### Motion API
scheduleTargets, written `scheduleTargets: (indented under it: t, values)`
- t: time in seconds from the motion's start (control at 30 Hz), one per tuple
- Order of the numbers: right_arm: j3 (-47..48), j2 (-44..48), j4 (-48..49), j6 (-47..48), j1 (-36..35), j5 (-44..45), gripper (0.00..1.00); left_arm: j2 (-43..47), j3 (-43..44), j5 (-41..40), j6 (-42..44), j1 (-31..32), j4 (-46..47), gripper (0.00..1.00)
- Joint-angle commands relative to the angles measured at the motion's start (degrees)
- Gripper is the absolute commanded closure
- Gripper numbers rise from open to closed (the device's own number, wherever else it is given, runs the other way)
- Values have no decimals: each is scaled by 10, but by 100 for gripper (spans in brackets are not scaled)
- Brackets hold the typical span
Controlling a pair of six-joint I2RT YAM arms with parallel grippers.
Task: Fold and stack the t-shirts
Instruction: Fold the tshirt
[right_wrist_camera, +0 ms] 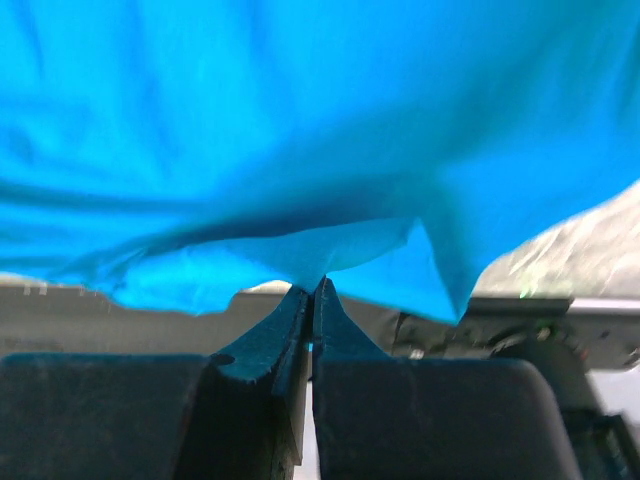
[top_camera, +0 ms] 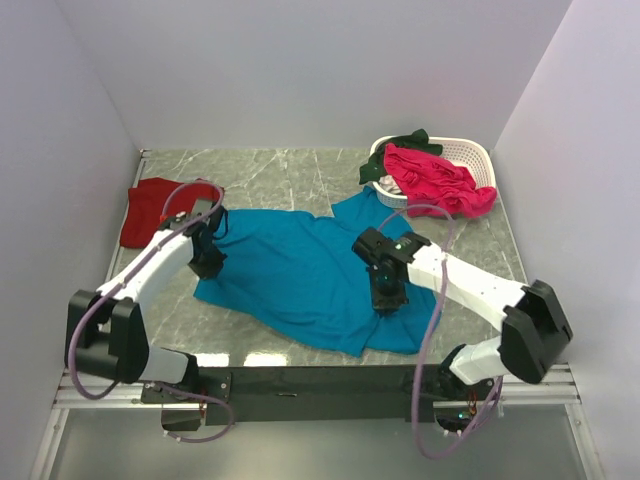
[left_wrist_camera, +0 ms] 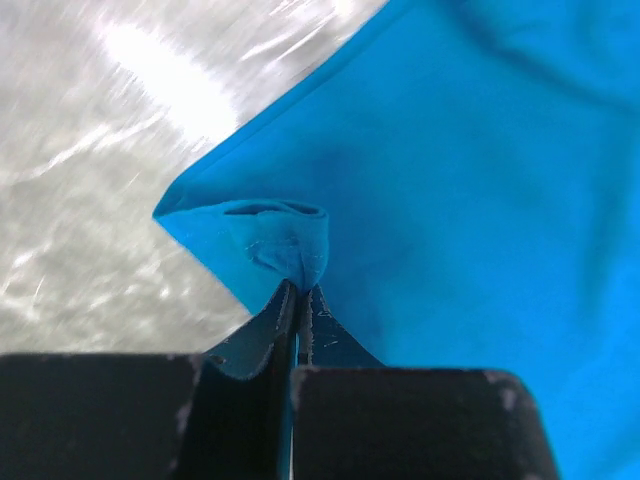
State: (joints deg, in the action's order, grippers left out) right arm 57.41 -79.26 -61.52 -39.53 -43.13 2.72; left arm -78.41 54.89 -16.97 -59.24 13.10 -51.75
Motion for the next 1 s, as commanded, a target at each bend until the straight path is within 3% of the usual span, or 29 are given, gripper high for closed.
scheduleTargets:
  t: [0.0,0.27,0.57,0.97]
  values:
    - [44,-33,52,68,33,28,100,-31,49,-9,54,-1,35,100]
    - [128,-126,59,133,82,57,100,-73,94,-14,76,-14,45,100]
    - [180,-155,49,160,117,66,100,-101,101,54,103,-39,72,100]
    - [225,-204,47,186,147,74,100,-172,131,84,140,-49,73,99]
